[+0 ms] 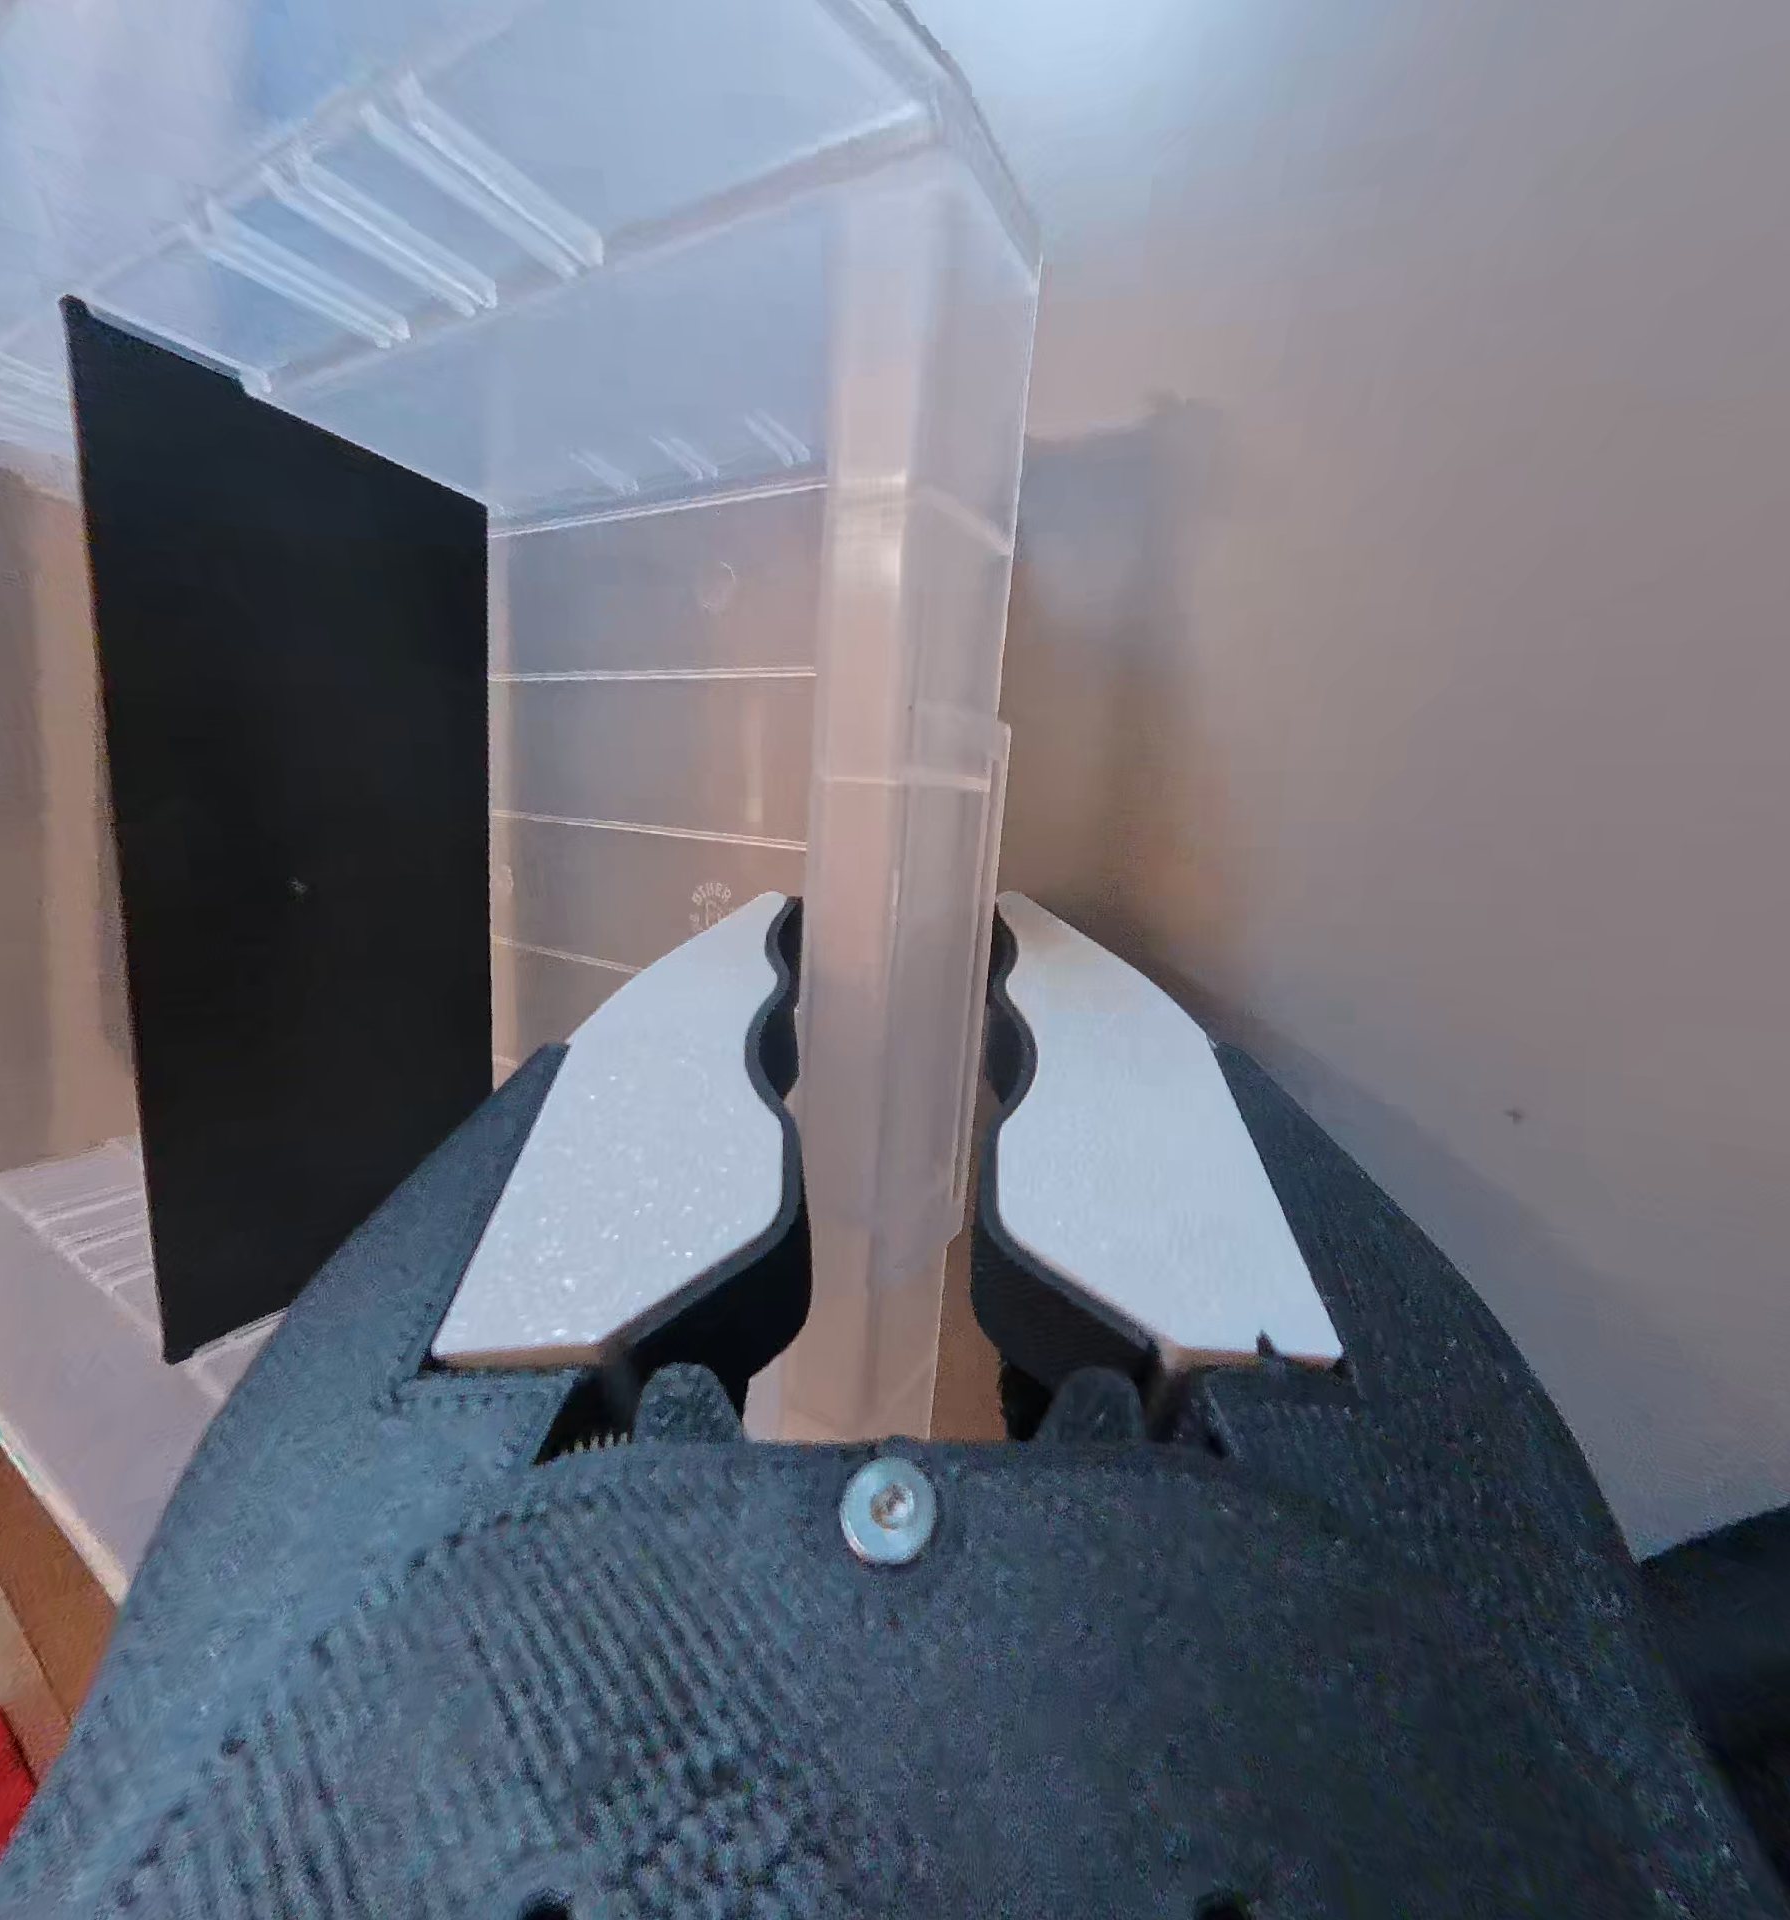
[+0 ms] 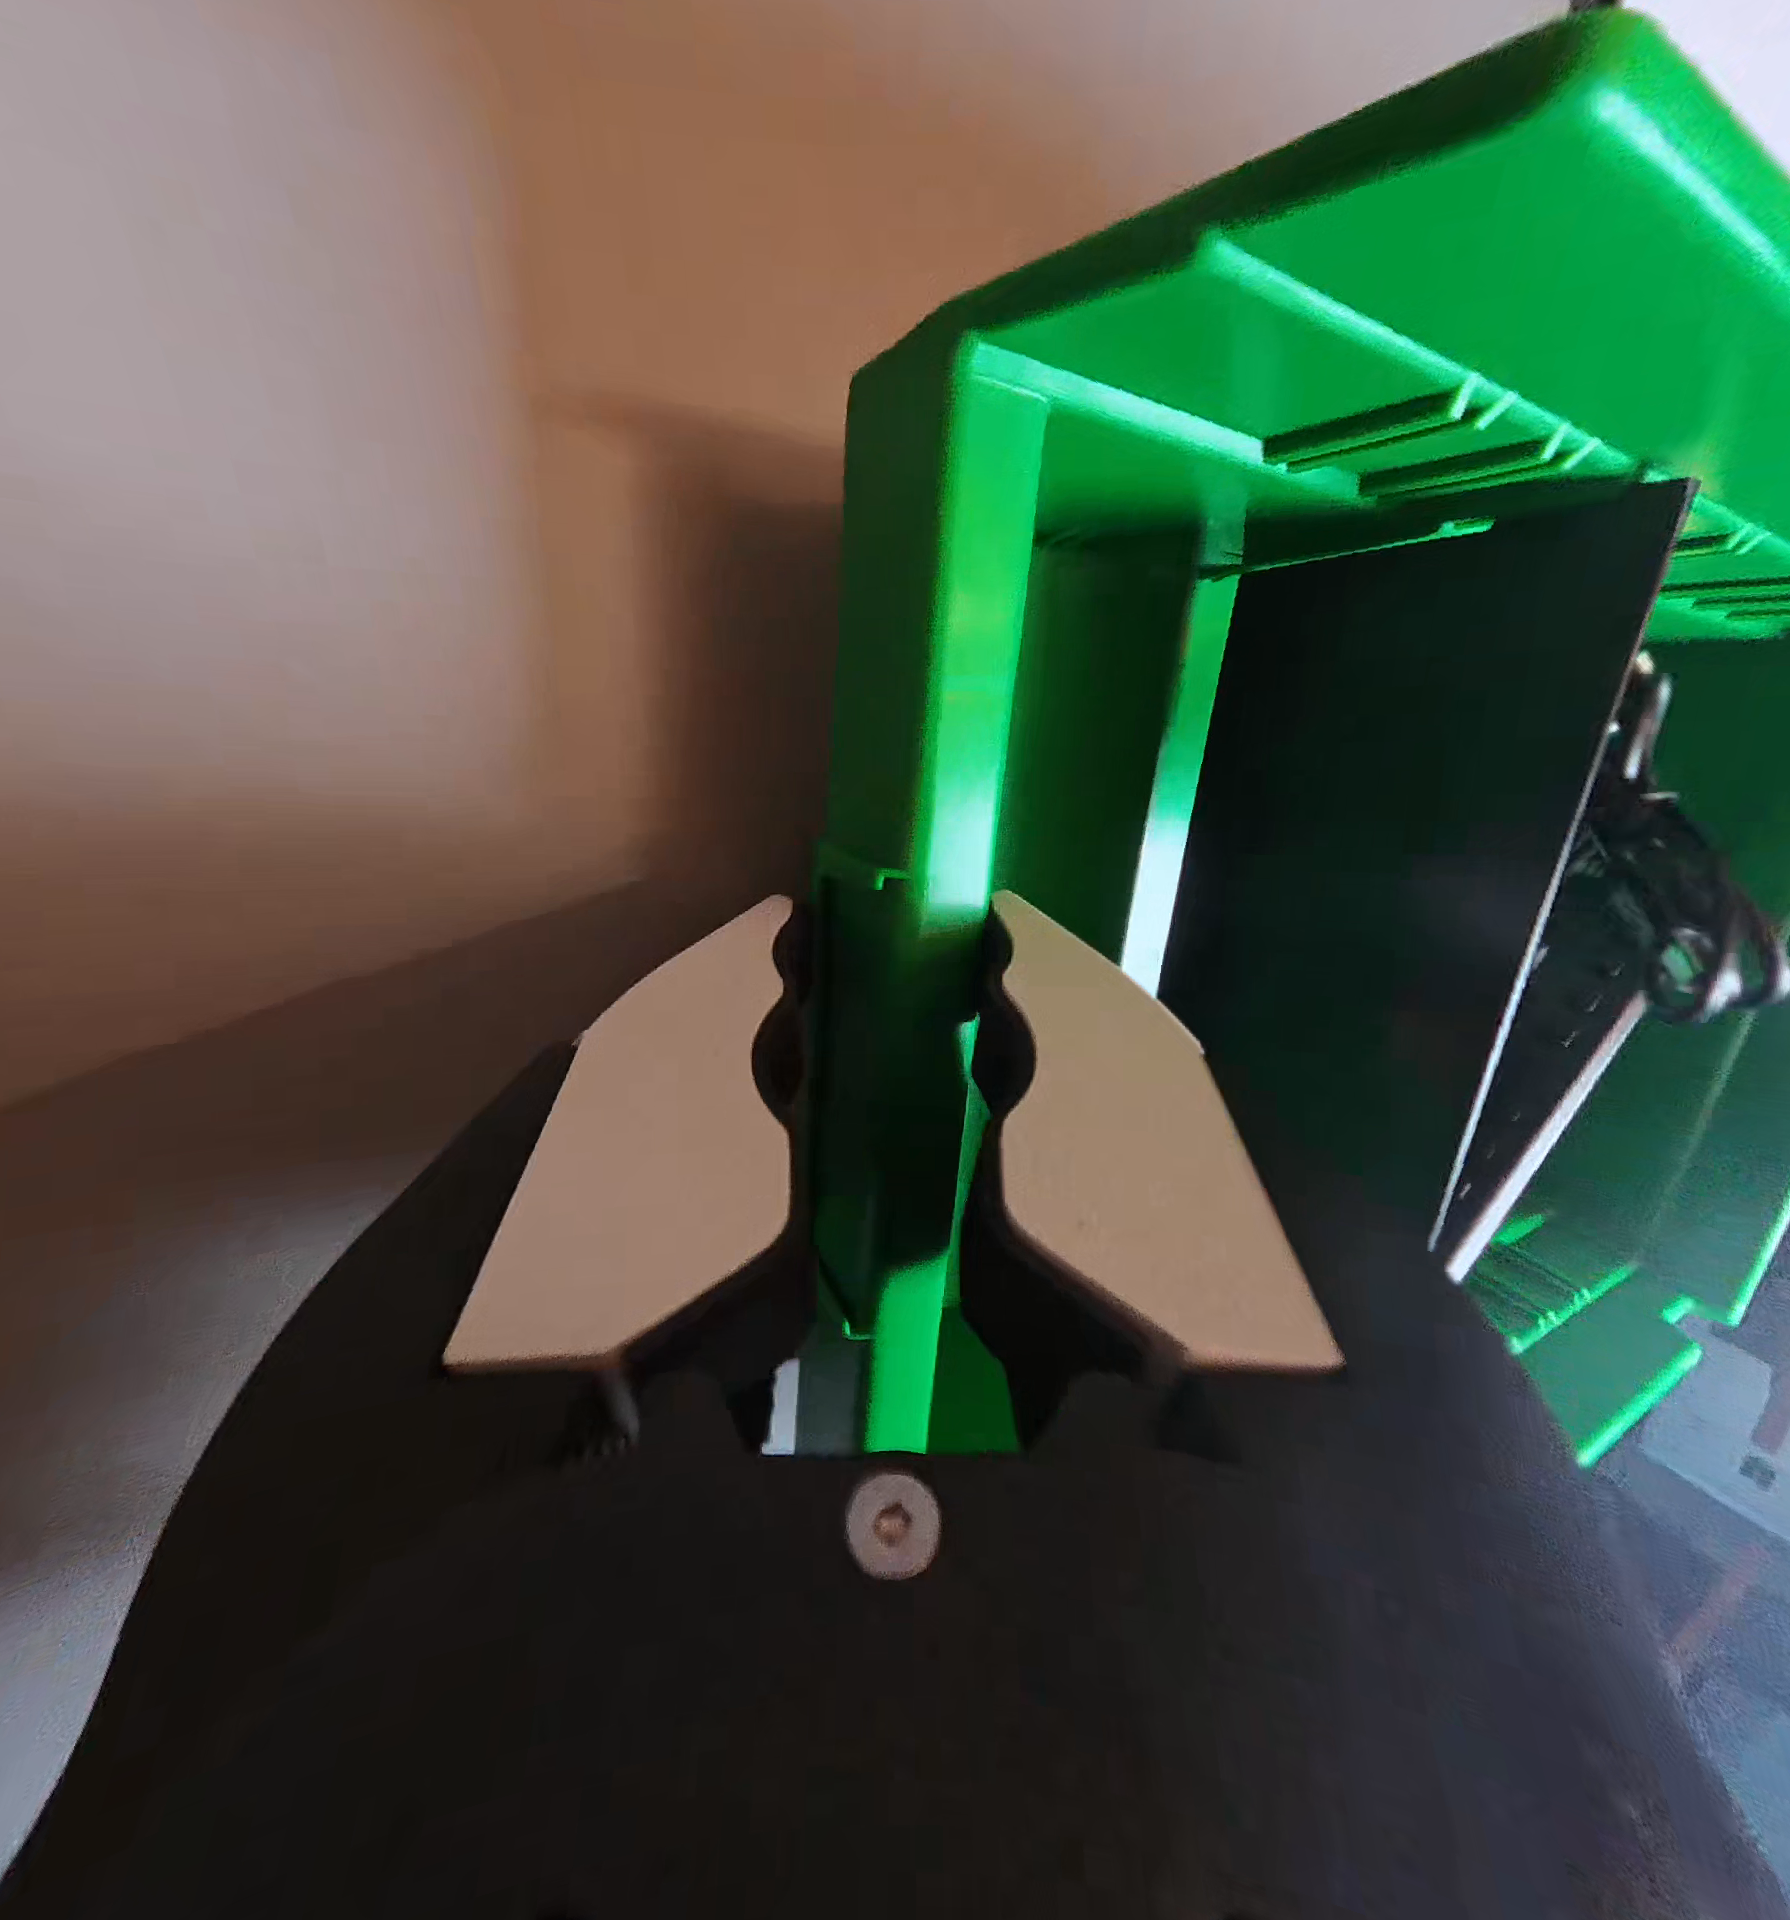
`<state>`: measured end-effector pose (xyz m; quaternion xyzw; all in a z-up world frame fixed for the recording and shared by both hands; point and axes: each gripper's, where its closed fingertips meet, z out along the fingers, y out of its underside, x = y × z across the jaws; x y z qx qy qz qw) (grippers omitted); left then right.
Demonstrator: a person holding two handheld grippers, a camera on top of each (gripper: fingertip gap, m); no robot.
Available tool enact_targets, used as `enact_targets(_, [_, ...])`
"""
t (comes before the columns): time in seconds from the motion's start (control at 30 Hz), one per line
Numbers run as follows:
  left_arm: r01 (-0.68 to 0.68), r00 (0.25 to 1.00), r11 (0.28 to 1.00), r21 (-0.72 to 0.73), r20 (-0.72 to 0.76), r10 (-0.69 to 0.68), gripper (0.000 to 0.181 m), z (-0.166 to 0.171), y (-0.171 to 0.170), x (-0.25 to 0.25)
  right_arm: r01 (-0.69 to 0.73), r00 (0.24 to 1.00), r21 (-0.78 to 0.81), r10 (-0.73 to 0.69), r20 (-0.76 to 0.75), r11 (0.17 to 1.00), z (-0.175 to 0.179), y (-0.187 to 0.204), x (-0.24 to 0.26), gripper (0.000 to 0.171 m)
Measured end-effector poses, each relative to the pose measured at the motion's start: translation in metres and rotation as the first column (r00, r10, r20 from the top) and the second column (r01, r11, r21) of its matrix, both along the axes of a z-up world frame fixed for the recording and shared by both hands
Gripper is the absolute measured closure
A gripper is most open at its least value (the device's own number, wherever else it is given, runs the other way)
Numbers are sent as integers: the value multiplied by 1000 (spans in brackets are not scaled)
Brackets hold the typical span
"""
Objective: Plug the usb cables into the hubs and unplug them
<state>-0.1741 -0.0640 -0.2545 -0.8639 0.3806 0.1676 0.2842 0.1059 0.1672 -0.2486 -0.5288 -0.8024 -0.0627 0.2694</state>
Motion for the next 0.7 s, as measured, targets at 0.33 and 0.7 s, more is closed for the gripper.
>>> enact_targets(0.33, [87,978,958,273,162,-134,139,42,28,67,-262,921,87,276,-274,961,26,-163,-13,142])
enact_targets(0.7, [-188,681,946,263,729,-67,121,74,27,210,204,316,-443,-487,-814,873,113,-138,102,116])
